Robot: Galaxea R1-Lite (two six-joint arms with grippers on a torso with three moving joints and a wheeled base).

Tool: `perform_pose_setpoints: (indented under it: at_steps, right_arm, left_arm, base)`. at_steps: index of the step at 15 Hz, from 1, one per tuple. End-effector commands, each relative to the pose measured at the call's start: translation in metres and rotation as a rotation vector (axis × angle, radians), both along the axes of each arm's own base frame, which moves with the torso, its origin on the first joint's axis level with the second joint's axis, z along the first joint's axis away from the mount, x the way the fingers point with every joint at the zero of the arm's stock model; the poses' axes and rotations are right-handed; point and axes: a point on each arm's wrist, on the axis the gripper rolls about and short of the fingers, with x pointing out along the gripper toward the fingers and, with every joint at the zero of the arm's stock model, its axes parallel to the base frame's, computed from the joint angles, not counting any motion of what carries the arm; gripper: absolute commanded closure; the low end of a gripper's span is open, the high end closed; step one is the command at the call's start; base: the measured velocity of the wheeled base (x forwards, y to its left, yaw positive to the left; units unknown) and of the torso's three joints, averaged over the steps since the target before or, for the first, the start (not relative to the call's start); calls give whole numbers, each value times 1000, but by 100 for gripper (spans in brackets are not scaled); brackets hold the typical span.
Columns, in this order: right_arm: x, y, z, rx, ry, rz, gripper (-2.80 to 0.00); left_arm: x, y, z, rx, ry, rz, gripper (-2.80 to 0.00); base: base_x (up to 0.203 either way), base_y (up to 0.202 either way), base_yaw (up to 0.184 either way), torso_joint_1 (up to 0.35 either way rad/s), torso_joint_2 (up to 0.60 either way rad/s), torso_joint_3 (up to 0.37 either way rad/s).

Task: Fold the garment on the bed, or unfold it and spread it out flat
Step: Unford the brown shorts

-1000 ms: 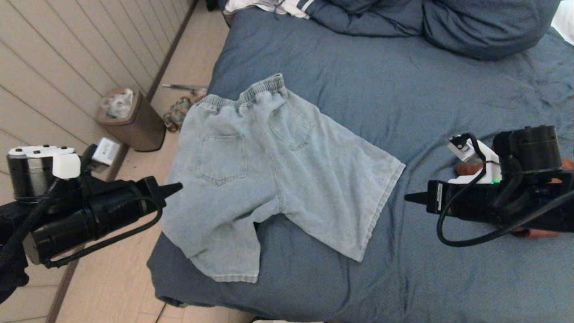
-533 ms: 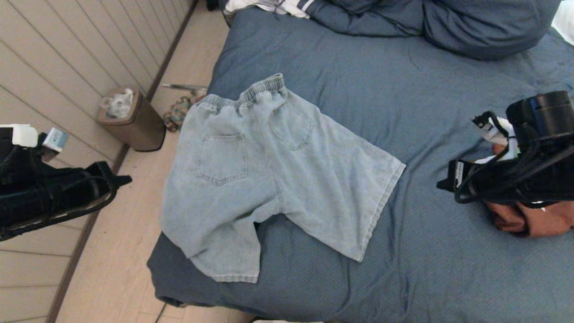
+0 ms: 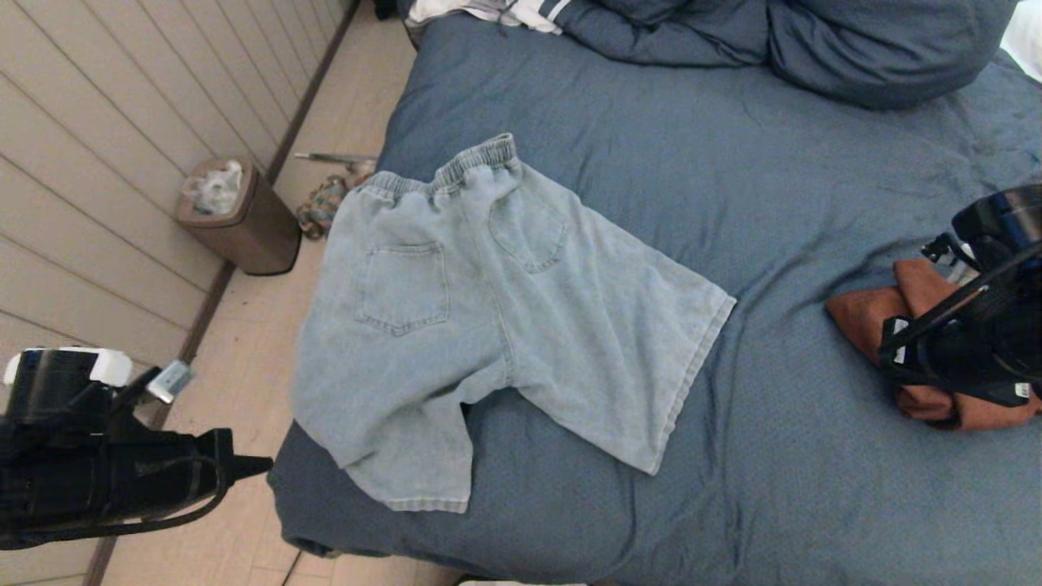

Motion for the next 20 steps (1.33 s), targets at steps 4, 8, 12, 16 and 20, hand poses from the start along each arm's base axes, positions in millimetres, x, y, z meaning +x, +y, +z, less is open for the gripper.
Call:
perform_pose_setpoints:
  at_steps: [4, 8, 12, 16, 20]
  right_arm:
    - [11, -32, -17, 1, 70, -127, 0]
    - [3, -41, -11, -7, 50, -166, 0]
    - [-12, -22, 13, -32, -2, -88, 0]
    - [-2, -26, 6, -40, 63, -99, 0]
    - [14, -30, -1, -76, 89, -124, 0]
  left_arm:
    - [17, -4, -33, -4, 93, -17, 0]
    - [13, -4, -36, 5, 63, -6, 0]
    - [19, -8, -28, 47, -7, 5, 0]
    - [28, -3, -37, 66, -24, 45, 0]
    - [36, -6, -60, 84, 3, 9, 0]
  base:
    - [0, 0, 0, 0, 0, 0]
    - [0, 0, 0, 0, 0, 0]
    - [0, 0, 0, 0, 0, 0]
    - [0, 0, 0, 0, 0, 0]
    - [0, 0, 0, 0, 0, 0]
